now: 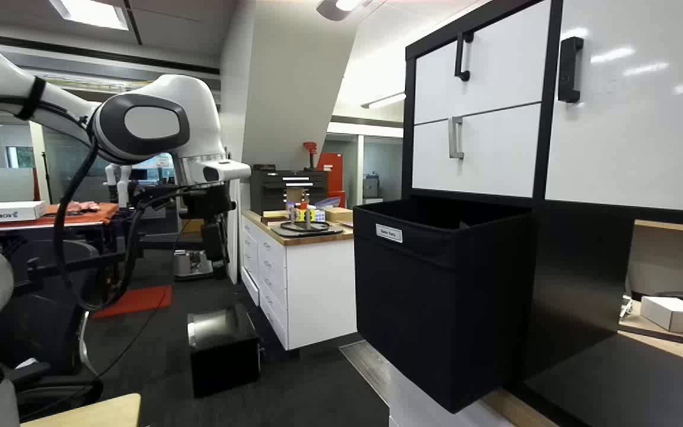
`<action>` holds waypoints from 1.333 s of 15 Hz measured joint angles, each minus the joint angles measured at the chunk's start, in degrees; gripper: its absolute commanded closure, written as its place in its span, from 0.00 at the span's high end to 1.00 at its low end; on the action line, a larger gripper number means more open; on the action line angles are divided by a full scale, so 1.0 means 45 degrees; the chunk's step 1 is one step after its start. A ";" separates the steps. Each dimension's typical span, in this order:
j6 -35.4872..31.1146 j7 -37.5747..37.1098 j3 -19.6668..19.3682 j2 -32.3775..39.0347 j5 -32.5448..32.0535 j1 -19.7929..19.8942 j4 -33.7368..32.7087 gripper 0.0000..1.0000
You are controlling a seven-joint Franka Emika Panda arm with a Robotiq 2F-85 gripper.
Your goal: Slide the basket back into the shelf
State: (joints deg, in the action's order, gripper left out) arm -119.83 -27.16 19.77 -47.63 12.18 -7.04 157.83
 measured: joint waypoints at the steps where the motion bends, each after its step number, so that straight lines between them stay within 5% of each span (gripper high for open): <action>1: 0.0000 0.0000 0.0000 0.0000 0.0000 0.0000 0.0000 1.00; 20: -0.0955 0.0003 0.0002 0.0457 -0.0076 0.0055 0.0131 1.00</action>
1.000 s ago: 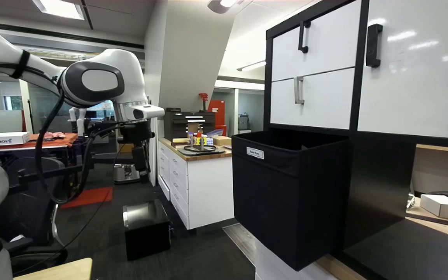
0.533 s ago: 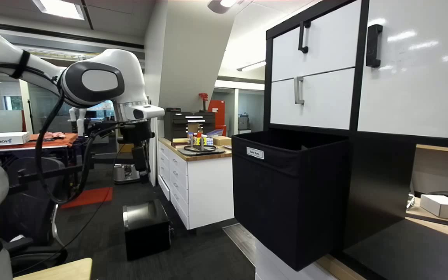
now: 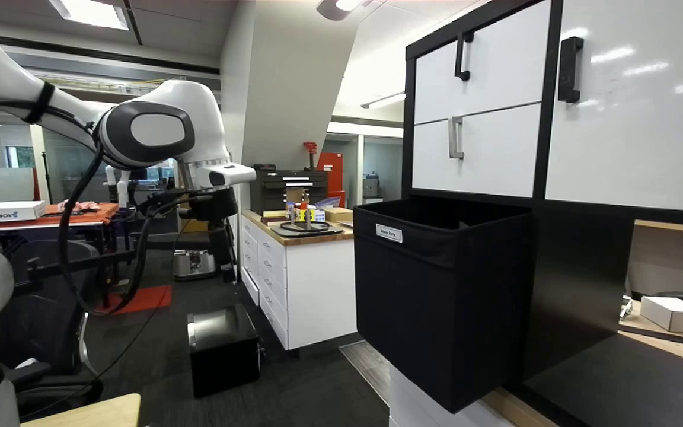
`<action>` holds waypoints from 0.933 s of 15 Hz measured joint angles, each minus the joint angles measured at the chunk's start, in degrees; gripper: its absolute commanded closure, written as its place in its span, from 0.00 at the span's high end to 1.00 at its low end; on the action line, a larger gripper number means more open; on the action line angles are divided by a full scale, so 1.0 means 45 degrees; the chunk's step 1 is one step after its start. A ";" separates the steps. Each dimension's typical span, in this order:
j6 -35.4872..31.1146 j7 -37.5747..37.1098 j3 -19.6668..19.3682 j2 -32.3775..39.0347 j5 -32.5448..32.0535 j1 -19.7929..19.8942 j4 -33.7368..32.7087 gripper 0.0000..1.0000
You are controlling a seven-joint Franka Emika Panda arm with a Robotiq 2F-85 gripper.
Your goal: Slide the basket back into the shelf
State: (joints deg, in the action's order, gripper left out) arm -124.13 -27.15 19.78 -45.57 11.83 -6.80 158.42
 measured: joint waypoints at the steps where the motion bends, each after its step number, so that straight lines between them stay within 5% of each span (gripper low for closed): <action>1: -0.0461 0.0011 0.0000 0.0231 -0.0036 0.0033 0.0086 1.00; 14: -0.6493 0.0157 -0.0397 0.4714 -0.3641 0.2305 -0.0458 1.00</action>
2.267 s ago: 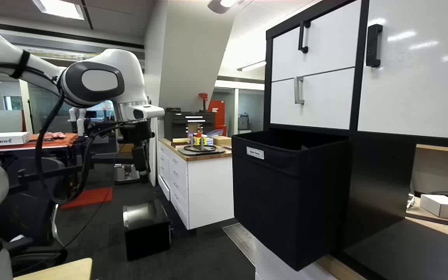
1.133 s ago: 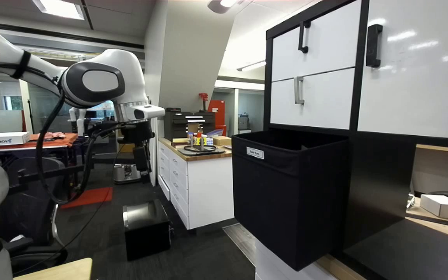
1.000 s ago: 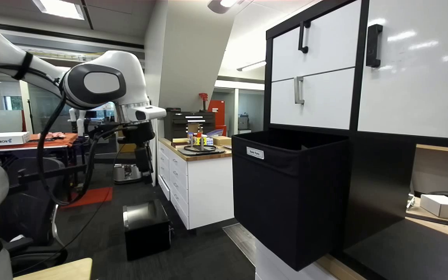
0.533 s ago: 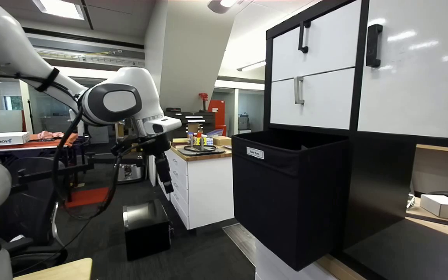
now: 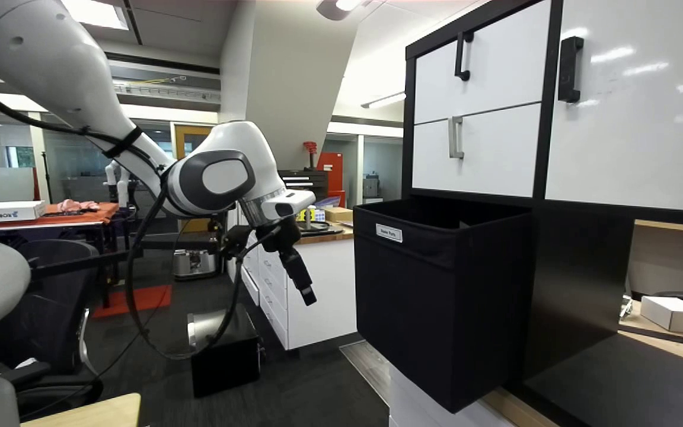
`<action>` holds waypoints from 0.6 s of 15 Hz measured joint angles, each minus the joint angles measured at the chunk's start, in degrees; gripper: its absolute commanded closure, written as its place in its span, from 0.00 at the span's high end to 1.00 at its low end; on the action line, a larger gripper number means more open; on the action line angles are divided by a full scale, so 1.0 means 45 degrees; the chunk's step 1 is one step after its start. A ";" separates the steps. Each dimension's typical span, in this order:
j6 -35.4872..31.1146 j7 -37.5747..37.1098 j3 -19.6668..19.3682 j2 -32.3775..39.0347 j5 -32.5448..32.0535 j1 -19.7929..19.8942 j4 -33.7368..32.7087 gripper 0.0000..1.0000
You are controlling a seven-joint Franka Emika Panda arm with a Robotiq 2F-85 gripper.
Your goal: Slide the basket back into the shelf
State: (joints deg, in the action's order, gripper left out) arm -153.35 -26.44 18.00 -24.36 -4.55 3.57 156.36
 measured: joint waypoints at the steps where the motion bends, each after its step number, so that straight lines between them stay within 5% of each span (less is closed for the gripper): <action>1: -0.0376 0.0031 -0.0067 0.0458 -0.0322 0.0239 -0.0235 1.00; 5: -0.1593 0.0082 -0.0353 0.2503 -0.1535 0.0947 -0.1457 1.00; 6: -0.1837 0.0082 -0.0379 0.3027 -0.1889 0.1118 -0.1811 0.94; 7: -0.2037 0.0082 -0.0381 0.3531 -0.2238 0.1309 -0.2175 0.73; 9: -0.2379 0.0070 -0.0407 0.4491 -0.2916 0.1627 -0.2889 0.69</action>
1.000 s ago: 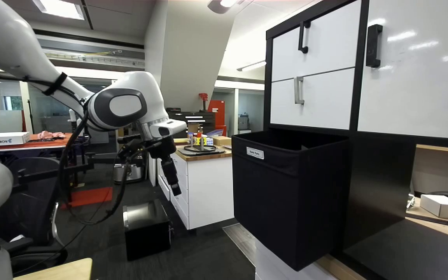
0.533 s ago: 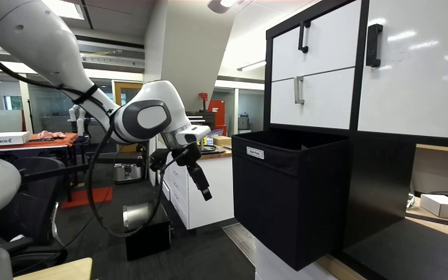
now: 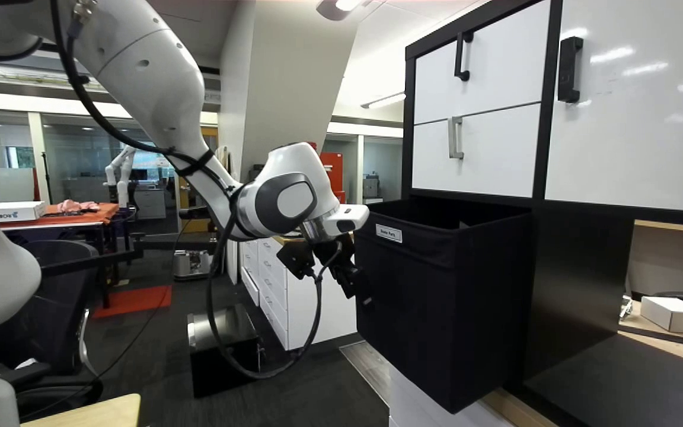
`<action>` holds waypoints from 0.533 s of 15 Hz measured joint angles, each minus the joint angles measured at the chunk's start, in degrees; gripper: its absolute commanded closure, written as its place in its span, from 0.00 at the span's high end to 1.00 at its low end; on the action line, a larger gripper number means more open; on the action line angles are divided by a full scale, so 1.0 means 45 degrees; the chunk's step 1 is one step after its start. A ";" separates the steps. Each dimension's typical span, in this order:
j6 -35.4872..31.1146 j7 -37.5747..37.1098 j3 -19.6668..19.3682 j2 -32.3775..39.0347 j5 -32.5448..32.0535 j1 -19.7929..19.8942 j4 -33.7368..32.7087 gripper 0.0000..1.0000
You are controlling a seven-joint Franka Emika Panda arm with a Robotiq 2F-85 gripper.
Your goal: Slide the basket back into the shelf
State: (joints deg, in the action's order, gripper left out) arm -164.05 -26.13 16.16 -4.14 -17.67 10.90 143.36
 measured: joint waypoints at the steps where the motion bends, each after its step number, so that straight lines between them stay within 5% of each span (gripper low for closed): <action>1: -0.0120 -0.0002 -0.0033 0.0405 -0.0281 0.0102 -0.0317 0.62; 2: -0.0261 -0.0010 -0.0101 0.0846 -0.0571 0.0164 -0.0665 0.90; 8: -0.0870 -0.0234 -0.0584 0.2453 -0.1978 0.0173 -0.1953 1.00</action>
State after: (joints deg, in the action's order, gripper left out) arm -167.97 -27.18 13.53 6.89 -26.58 11.67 134.57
